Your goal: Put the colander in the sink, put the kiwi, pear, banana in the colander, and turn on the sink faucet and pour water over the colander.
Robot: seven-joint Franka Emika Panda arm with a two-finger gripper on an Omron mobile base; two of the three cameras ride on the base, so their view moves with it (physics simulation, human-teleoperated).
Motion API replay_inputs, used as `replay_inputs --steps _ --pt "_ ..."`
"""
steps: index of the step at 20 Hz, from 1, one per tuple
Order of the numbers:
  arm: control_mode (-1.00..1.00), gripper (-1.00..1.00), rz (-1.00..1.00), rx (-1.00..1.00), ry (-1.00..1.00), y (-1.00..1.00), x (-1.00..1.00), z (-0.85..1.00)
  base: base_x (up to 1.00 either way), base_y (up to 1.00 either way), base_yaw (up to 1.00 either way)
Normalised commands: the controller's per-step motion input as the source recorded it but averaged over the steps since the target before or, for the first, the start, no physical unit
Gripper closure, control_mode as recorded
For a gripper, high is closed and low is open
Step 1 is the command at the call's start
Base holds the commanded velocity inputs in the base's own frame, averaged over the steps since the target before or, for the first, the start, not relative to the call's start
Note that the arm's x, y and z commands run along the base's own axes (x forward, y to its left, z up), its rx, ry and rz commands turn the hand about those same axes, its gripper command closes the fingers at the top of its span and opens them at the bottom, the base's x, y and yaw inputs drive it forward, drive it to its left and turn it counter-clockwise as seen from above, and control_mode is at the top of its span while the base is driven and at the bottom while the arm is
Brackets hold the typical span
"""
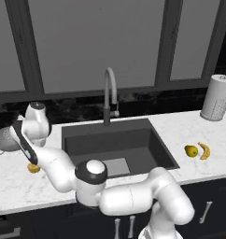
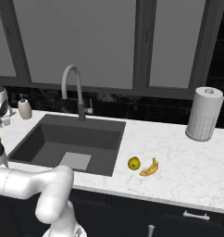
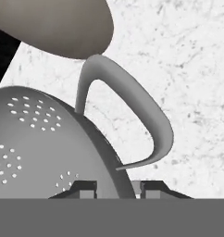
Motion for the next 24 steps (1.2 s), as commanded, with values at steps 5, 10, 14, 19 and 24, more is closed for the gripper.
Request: replay_inputs --steps 5,10,14,19,24 --pt "-1.0 1.0 -0.19 0.13 -0.3 -0.51 -1.0 0.0 0.0 0.0 0.0" --pt "-1.0 1.0 -0.16 0.16 -0.29 -0.7 -1.0 0.0 0.0 0.0 0.0" --pt "-1.0 1.0 -0.14 0.07 -0.15 -0.78 -1.0 0.07 0.0 0.0 0.0" --pt "-1.0 1.0 -0.17 0.03 -0.05 -0.9 -0.91 0.38 0.0 0.0 0.0" --pt "-1.0 1.0 -0.18 0.04 0.0 -1.0 -0.45 0.6 0.0 0.0 0.0"
